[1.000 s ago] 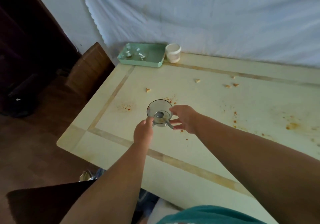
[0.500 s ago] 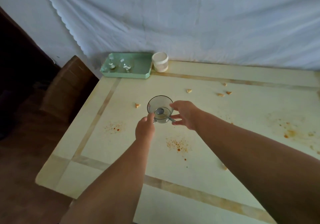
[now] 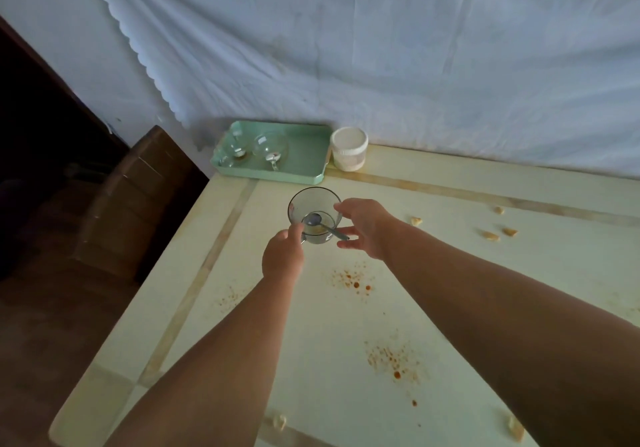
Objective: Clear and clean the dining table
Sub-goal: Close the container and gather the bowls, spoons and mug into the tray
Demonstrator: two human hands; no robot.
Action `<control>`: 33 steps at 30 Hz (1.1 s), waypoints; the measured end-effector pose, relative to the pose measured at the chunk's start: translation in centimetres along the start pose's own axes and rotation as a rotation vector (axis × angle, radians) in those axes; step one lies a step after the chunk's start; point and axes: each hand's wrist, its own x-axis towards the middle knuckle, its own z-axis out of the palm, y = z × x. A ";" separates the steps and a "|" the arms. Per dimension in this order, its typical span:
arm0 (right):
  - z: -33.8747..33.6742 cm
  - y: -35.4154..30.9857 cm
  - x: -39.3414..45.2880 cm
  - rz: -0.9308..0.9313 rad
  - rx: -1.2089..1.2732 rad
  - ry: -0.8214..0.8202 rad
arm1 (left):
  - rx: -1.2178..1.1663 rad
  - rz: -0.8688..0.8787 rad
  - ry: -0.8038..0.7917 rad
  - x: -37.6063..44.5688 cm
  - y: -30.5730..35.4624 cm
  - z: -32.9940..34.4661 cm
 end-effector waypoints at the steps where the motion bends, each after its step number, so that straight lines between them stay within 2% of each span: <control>1: 0.6 -0.7 1.0 -0.003 -0.001 -0.004 | -0.048 -0.029 0.014 1.0 0.3 -0.3; 6: 2.6 -3.9 4.7 -0.019 -0.040 -0.031 | -0.374 -0.194 0.026 5.9 2.0 -1.1; 13: 3.3 -7.2 10.5 -0.071 0.002 -0.004 | -0.387 -0.176 0.026 12.8 4.2 -0.7; 20: 3.7 -8.8 15.8 -0.098 0.136 0.014 | -0.188 -0.043 0.010 18.0 6.0 -0.1; 22: 3.7 -9.1 17.1 -0.089 0.171 0.026 | -0.233 -0.096 0.039 19.4 6.1 0.4; 25: 3.6 -9.3 18.9 -0.075 0.224 0.031 | -0.183 -0.075 0.016 21.1 6.1 1.2; 33: 2.9 -8.4 22.1 -0.050 0.288 0.002 | 0.070 0.049 -0.025 24.1 5.5 3.1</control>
